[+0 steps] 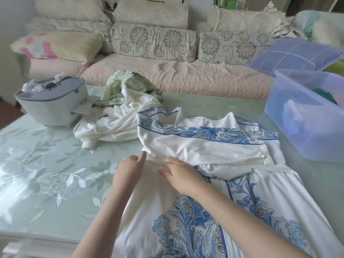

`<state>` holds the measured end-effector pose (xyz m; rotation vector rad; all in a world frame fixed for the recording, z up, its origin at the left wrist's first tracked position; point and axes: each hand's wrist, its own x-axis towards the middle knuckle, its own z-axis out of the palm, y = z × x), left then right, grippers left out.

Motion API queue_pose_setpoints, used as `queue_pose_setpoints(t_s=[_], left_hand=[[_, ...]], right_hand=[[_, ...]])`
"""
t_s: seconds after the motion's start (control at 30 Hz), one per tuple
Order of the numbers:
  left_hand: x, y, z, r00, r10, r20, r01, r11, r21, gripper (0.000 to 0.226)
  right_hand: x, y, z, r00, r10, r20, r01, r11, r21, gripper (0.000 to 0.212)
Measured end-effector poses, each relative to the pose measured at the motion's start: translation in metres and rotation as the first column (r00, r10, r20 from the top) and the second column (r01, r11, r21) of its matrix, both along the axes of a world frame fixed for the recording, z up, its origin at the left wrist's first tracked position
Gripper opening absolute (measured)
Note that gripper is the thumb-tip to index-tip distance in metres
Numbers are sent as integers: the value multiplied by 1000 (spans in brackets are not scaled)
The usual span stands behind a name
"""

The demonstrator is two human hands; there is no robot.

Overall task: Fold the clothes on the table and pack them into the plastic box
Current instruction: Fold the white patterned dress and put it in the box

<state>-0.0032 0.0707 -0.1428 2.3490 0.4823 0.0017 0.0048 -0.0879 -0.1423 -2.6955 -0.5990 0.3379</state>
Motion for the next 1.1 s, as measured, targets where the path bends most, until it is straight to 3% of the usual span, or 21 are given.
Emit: queue_pose_setpoints(t_s=[0.17, 0.27, 0.37, 0.53, 0.67, 0.77, 0.87, 0.97, 1.03, 1.1], left_hand=[[4, 0, -3, 989, 127, 81, -118, 988, -102, 28], [6, -6, -1, 975, 161, 153, -136, 978, -161, 30], [5, -13, 0, 969, 162, 188, -123, 972, -200, 27], [4, -21, 2, 954, 79, 288, -5, 968, -249, 13], [2, -24, 7, 944, 40, 327, 58, 956, -287, 26], [2, -25, 11, 941, -5, 338, 110, 950, -293, 14], [0, -25, 16, 965, -63, 254, 132, 955, -266, 13], [-11, -20, 21, 963, -258, 77, 267, 950, -163, 25], [-22, -19, 28, 920, -392, -22, 389, 917, -86, 23], [-35, -22, 37, 860, -507, -60, 503, 862, -70, 21]], right_hand=[[24, 17, 25, 985, -173, -18, 172, 953, 251, 34], [53, 45, 42, 967, -251, -34, 251, 930, 269, 37], [74, 76, 51, 959, -282, 26, 272, 942, 195, 41], [93, 112, 46, 943, -262, 205, 284, 954, -90, 61], [104, 112, 39, 921, -214, 324, 277, 946, -165, 33], [107, 101, 39, 901, -204, 383, 254, 964, -83, 32], [109, 80, 45, 879, -367, 305, 345, 930, 125, 23], [121, 42, 46, 815, -575, 71, 504, 764, 402, 19], [133, 16, 41, 782, -622, -36, 545, 655, 524, 14], [139, -9, 38, 741, -663, -108, 580, 549, 602, 23]])
